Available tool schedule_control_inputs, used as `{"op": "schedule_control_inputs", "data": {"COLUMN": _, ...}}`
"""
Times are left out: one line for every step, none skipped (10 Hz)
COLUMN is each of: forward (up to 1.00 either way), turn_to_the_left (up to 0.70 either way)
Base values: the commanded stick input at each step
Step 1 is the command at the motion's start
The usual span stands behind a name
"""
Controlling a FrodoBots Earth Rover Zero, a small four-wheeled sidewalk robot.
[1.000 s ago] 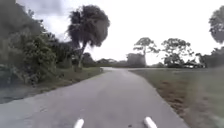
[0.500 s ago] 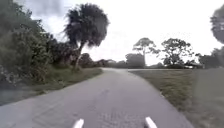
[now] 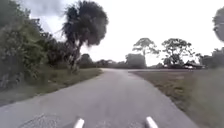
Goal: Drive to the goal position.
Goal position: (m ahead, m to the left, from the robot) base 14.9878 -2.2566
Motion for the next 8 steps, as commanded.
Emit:
{"op": "schedule_control_inputs", "data": {"forward": 0.85, "turn_to_the_left": 0.00}}
{"op": "schedule_control_inputs", "data": {"forward": 0.85, "turn_to_the_left": 0.00}}
{"op": "schedule_control_inputs", "data": {"forward": 0.85, "turn_to_the_left": 0.00}}
{"op": "schedule_control_inputs", "data": {"forward": 0.85, "turn_to_the_left": 0.00}}
{"op": "schedule_control_inputs", "data": {"forward": 0.85, "turn_to_the_left": 0.00}}
{"op": "schedule_control_inputs", "data": {"forward": 0.85, "turn_to_the_left": 0.00}}
{"op": "schedule_control_inputs", "data": {"forward": 0.85, "turn_to_the_left": 0.00}}
{"op": "schedule_control_inputs", "data": {"forward": 0.85, "turn_to_the_left": 0.00}}
